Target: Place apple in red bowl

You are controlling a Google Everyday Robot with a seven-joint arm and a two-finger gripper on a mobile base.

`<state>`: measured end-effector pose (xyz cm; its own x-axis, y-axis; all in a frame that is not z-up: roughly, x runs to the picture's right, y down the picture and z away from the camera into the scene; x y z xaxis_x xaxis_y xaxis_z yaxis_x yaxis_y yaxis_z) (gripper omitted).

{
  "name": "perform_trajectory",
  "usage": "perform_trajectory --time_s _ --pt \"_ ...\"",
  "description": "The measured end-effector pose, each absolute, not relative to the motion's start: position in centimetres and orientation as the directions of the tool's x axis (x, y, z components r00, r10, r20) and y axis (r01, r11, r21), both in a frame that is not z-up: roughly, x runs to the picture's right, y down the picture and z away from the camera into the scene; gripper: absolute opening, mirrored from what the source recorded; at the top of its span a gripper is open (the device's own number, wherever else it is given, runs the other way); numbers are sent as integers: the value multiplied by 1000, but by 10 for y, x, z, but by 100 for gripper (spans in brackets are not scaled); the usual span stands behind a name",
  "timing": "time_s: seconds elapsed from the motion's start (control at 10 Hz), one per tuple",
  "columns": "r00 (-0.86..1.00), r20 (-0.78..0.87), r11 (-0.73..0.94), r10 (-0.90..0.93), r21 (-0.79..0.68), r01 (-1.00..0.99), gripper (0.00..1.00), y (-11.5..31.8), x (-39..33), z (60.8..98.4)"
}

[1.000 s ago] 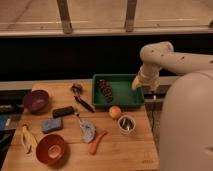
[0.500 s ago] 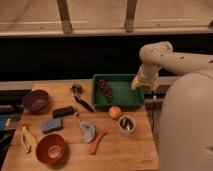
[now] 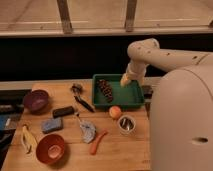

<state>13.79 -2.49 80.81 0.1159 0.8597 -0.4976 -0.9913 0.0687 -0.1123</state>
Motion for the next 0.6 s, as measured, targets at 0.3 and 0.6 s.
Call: perform_trajectory --time_s 0.3,0.6 --pt "157 -489 89 858 -158 -983 62 -22 120 803" --pt "160 -492 93 856 -158 -983 62 -22 119 804"
